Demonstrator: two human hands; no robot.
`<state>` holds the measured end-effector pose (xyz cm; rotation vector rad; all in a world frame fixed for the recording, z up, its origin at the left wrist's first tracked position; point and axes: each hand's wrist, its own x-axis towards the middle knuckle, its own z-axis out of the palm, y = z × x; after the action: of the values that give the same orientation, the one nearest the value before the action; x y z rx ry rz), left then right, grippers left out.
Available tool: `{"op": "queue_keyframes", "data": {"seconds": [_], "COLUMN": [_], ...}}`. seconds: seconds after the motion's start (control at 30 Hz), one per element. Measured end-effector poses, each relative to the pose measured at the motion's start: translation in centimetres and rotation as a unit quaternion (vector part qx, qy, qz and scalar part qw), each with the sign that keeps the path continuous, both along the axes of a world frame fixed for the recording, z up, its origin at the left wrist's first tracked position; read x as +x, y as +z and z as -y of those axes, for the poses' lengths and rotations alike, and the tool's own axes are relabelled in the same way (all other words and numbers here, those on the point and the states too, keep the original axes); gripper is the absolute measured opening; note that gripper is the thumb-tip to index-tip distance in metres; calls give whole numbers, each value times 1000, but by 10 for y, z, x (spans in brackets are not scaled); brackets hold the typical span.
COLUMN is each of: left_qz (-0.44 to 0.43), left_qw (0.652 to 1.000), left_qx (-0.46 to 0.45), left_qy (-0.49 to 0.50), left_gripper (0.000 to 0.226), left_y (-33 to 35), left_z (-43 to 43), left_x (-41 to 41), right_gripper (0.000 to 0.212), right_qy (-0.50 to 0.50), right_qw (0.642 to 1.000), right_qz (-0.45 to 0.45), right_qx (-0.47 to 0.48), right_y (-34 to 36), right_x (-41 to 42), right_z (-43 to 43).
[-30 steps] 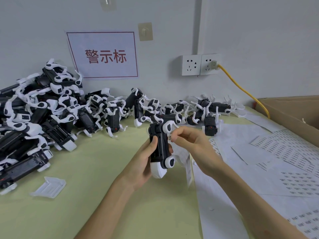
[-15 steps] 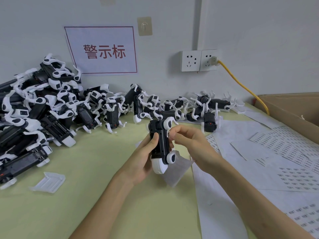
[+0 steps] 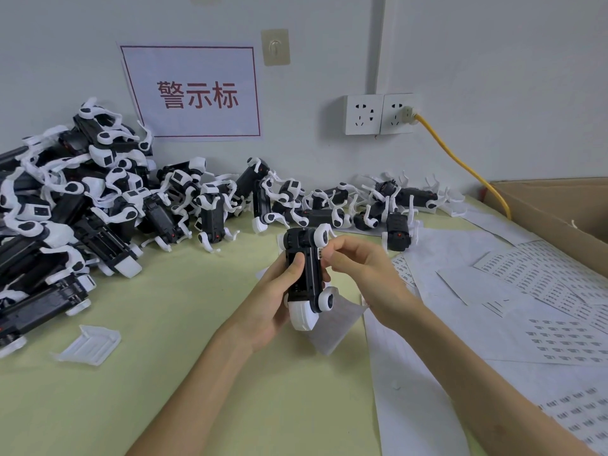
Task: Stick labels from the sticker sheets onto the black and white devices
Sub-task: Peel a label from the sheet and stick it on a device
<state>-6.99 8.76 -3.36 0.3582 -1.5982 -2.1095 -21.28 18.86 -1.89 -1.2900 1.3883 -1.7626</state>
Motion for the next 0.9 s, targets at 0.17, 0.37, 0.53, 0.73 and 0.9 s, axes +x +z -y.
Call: {"op": "queue_keyframes", "data": {"seconds": [0.17, 0.37, 0.53, 0.73, 0.9], "left_qz": [4, -6, -1, -4, -8], "left_qw": [1000, 1000, 1000, 1000, 1000], "left_qx": [-14, -8, -13, -10, -8], "left_qy": [5, 9, 10, 13, 10], "left_gripper": [33, 37, 33, 31, 35], "left_y": [-1, -1, -1, -1, -1], "left_z": [1, 0, 0, 1, 0], "left_x": [0, -1, -1, -1, -1], "right_gripper": [19, 15, 12, 14, 16], "right_qy": [-20, -34, -36, -44, -49], "right_qw": [1000, 999, 999, 999, 999], "right_qz": [3, 2, 1, -1, -8], "right_qx": [-8, -16, -20, -18, -18], "right_y": [-1, -3, -4, -4, -4], "right_x": [2, 3, 3, 3, 3], "right_z": [1, 3, 3, 4, 4]}}
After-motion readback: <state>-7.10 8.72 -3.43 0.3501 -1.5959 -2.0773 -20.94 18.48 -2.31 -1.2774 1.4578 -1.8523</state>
